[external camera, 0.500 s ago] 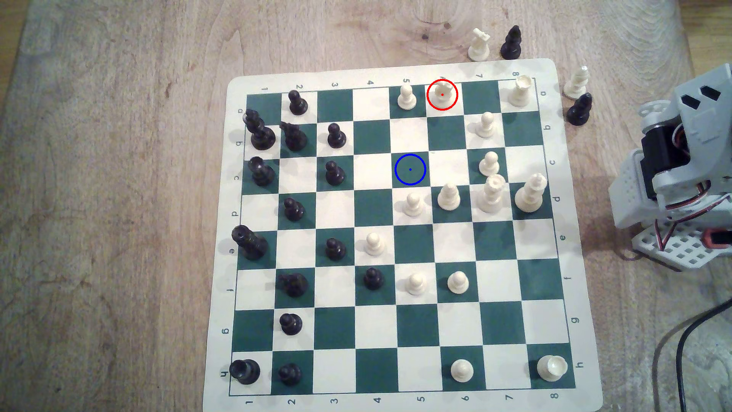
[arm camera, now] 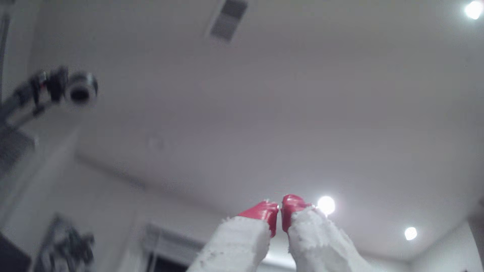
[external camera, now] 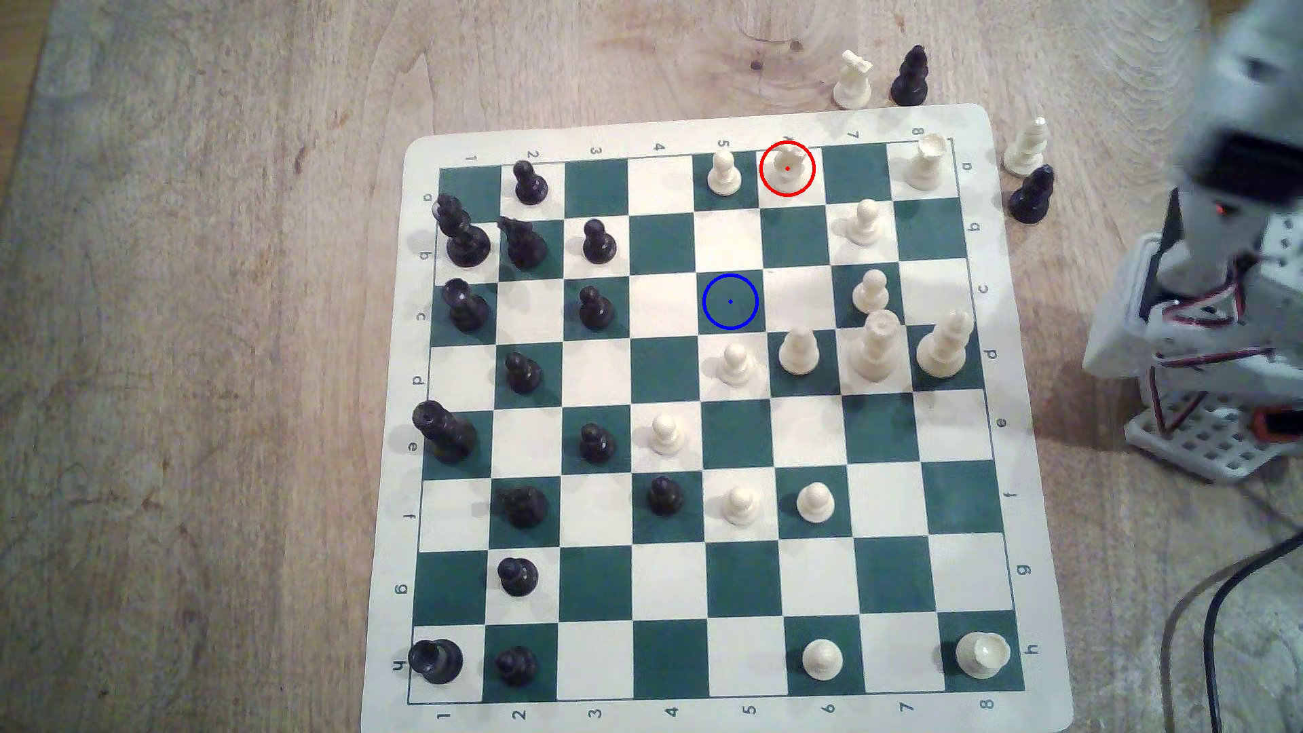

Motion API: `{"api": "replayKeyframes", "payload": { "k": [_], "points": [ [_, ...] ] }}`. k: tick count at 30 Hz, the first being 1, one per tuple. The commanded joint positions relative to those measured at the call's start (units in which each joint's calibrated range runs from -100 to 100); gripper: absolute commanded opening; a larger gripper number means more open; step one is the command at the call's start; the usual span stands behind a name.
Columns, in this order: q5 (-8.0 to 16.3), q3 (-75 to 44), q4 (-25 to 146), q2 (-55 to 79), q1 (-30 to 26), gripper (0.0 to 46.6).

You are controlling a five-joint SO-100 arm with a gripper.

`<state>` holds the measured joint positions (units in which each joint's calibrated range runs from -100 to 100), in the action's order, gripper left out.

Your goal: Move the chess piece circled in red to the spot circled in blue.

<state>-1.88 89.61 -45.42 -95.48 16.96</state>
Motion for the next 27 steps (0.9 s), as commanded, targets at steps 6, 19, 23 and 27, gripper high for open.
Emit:
{"api": "replayKeyframes", "payload": {
  "k": [6,19,23,27],
  "points": [
    [0.3,-15.3,52.3,2.5,14.0,0.7],
    [4.2,-28.0,80.4,22.5,9.6,0.2],
    [2.8,-36.3,88.7,32.6,8.3,0.3],
    [0.6,-41.8,91.4,42.8,8.0,3.9]
  ]
}}
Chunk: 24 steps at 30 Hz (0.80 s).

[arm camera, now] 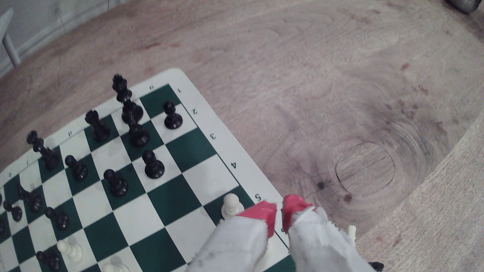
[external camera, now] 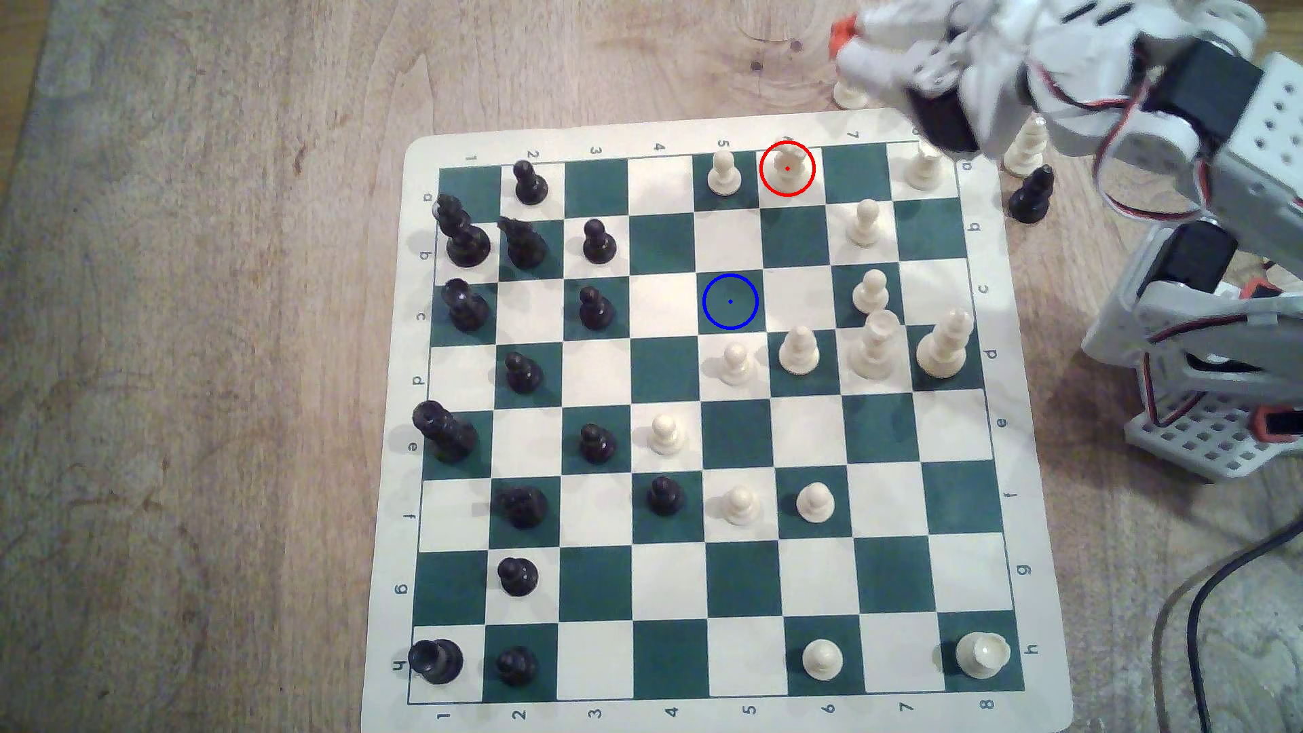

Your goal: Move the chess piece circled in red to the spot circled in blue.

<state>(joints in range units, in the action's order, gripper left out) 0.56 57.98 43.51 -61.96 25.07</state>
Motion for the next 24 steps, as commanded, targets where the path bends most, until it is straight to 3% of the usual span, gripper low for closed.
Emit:
{"api": "replayKeyframes", "payload": {
  "k": [1,5,6,10,17,24],
  "points": [
    [-2.6,-12.6,5.1,12.8,-0.2,3.9],
    [-4.0,-17.9,9.7,19.3,0.1,5.6],
    [-5.0,-19.0,10.7,21.8,0.3,11.4],
    [-5.4,-19.0,10.4,26.0,0.9,15.8],
    [-5.9,-20.4,6.0,33.9,1.7,18.5],
    [-7.7,-23.5,4.9,40.5,1.1,18.0]
  ]
}}
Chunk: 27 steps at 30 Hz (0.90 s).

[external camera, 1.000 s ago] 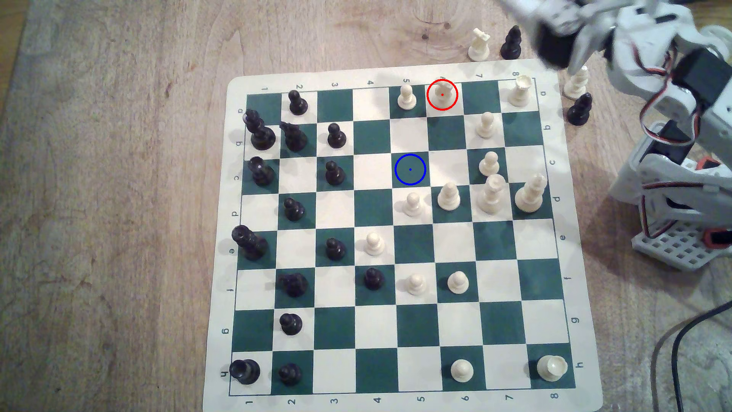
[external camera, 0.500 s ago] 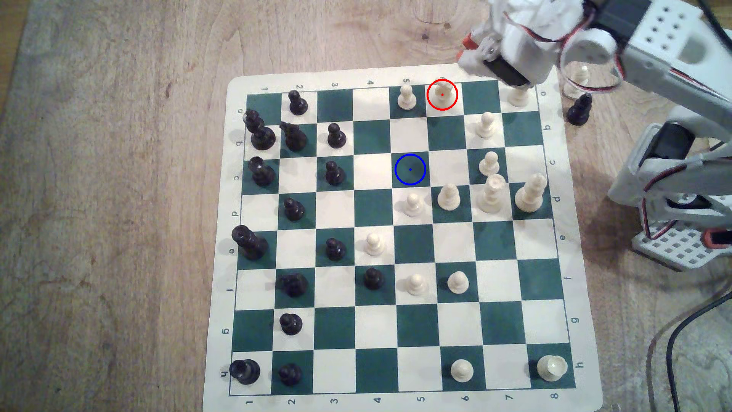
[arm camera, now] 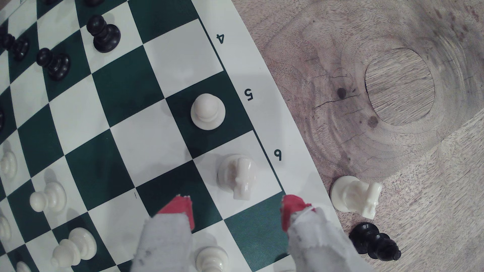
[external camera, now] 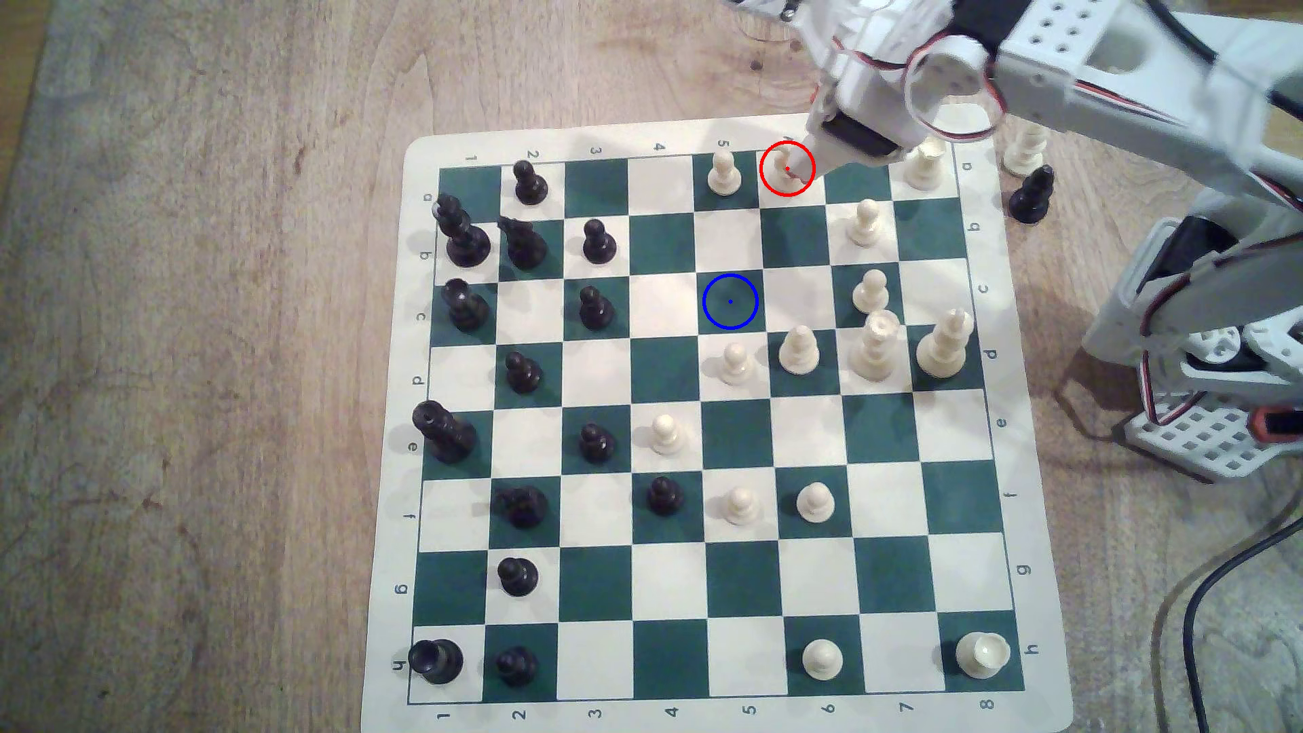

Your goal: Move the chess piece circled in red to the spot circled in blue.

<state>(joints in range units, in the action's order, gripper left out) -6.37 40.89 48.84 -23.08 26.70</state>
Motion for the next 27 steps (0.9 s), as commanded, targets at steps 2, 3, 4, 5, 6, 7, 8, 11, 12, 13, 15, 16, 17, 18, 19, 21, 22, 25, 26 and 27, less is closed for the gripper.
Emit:
{"api": "replayKeyframes", "payload": {
  "k": [2,3,4,5,6,7,8,11,12,13,15,16,17,18,19,21,22,25,26,27],
  "points": [
    [-1.1,-8.1,0.3,3.9,-0.5,16.7],
    [-1.2,-8.4,0.1,4.7,-0.4,16.4],
    [-1.2,-9.0,-0.2,5.6,-0.5,16.1],
    [-1.2,-9.2,-0.2,5.9,-0.6,16.0],
    [-1.1,-9.3,-0.3,6.2,-0.8,15.9],
    [-1.0,-9.3,-0.5,6.4,-1.0,16.0],
    [-0.8,-9.6,-0.9,7.0,-1.2,16.0],
    [-0.3,-9.7,-0.8,8.1,-1.8,15.3],
    [-0.2,-9.7,-0.7,8.6,-1.9,15.3],
    [-0.2,-9.6,-1.4,9.4,-1.9,15.3],
    [0.0,-9.5,-2.2,9.8,-1.8,15.4],
    [0.1,-9.5,-2.5,9.9,-1.7,15.5],
    [0.1,-9.4,-2.9,10.2,-1.7,15.8],
    [0.1,-9.3,-3.1,10.3,-1.6,15.8],
    [0.0,-9.3,-3.3,10.5,-1.5,15.8],
    [0.0,-9.7,-3.4,11.2,-1.5,15.6],
    [0.0,-9.7,-3.4,11.4,-1.5,15.4],
    [0.1,-9.5,-3.8,12.0,-1.5,15.1],
    [0.1,-9.3,-4.0,12.3,-1.6,14.8],
    [0.2,-9.3,-4.1,12.5,-1.7,14.1]
  ]
}}
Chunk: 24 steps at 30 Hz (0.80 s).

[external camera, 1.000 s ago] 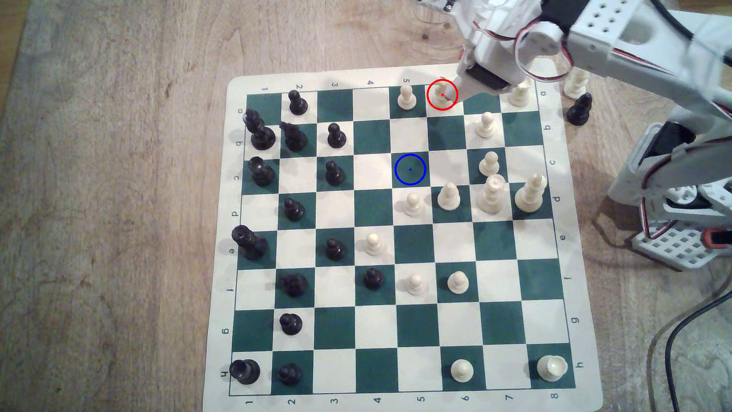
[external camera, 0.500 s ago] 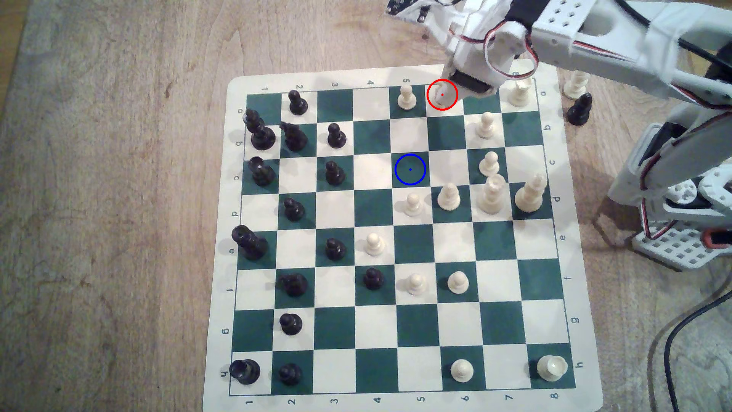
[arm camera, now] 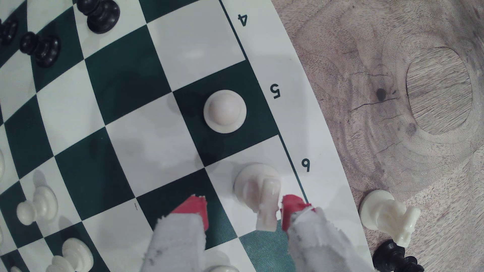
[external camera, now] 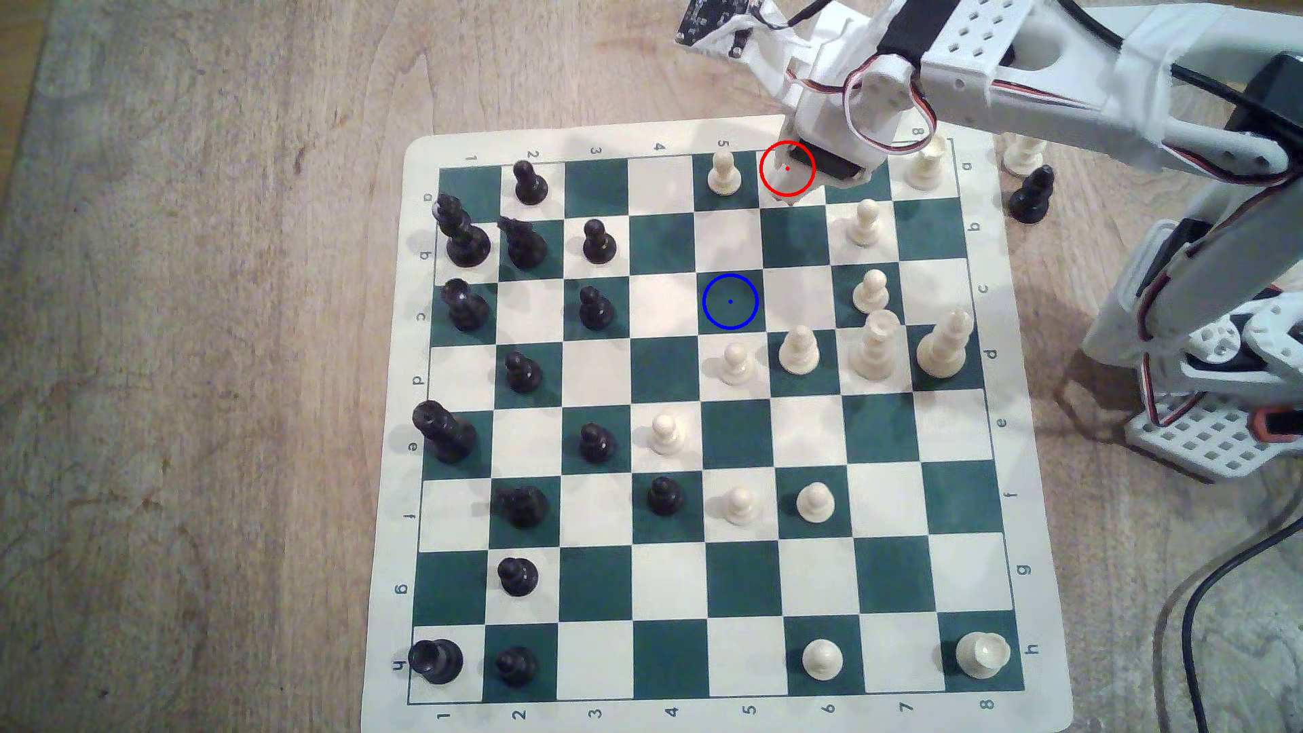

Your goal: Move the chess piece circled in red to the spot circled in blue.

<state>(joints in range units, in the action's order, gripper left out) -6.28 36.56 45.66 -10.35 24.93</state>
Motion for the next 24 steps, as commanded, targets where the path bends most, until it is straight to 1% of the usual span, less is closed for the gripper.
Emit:
{"api": "replayKeyframes", "payload": {
  "k": [1,3,10,12,18,20,21,24],
  "points": [
    [0.1,-5.0,-0.9,-0.2,0.0,13.2],
    [0.1,-5.0,-0.9,0.0,-0.2,11.1],
    [0.4,-4.6,-1.4,0.6,-0.7,8.9],
    [0.5,-4.6,-1.8,0.6,-0.7,7.1],
    [0.6,-4.5,-2.2,0.5,-0.7,4.8],
    [0.6,-4.2,-2.2,0.3,-0.8,2.7],
    [0.6,-4.0,-2.2,0.1,-0.8,0.5],
    [0.6,-3.8,-2.2,-0.2,-0.8,0.3]
  ]
}}
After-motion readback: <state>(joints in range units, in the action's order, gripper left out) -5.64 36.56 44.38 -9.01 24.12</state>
